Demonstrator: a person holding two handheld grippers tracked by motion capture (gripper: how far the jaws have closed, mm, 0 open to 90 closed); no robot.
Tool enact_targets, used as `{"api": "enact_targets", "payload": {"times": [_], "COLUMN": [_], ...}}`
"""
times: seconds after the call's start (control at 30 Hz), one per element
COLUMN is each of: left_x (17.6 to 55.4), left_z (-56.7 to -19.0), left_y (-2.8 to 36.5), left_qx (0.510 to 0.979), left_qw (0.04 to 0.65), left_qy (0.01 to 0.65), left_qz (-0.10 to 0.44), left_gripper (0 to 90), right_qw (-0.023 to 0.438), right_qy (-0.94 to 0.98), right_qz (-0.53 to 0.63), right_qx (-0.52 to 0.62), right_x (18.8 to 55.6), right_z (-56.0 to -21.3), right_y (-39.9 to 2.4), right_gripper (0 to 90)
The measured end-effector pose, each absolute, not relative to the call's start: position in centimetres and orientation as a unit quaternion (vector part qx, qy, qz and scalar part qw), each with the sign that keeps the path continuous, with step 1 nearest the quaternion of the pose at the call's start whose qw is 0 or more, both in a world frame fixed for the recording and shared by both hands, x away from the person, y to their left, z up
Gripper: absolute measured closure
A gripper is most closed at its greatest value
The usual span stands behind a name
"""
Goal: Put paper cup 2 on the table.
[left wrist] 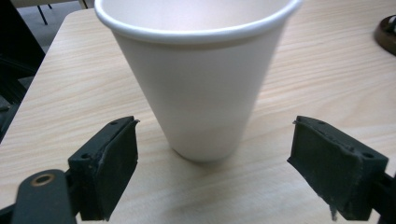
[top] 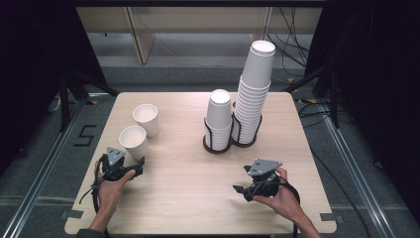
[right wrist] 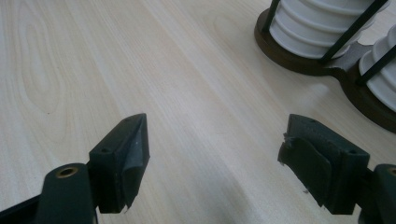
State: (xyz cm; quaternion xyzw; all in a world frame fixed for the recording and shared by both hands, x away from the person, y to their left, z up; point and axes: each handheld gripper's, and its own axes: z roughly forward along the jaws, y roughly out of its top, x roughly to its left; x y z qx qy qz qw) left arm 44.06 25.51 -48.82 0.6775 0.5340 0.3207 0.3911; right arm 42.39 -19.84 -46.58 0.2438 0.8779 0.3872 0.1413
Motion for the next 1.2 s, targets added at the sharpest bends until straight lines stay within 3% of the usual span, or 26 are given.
{"api": "enact_targets", "payload": {"times": [0.93, 1.2], "left_x": [37.2, 36.2], "left_z": [-48.3, -49.5], "left_y": [19.6, 18.2], "left_qx": [0.705, 0.719], "left_qw": [0.465, 0.482], "left_qy": [0.458, 0.441], "left_qz": [0.277, 0.237], "left_gripper": [14.6, 14.7], "right_qw": [0.139, 0.132], "right_qy": [0.876, 0.874], "right_qz": [0.396, 0.398], "right_qx": [0.239, 0.244], "right_x": [42.2, 42.0], "right_z": [-46.4, -46.6], "right_y": [-20.0, -20.0], "right_gripper": [23.6, 23.4]}}
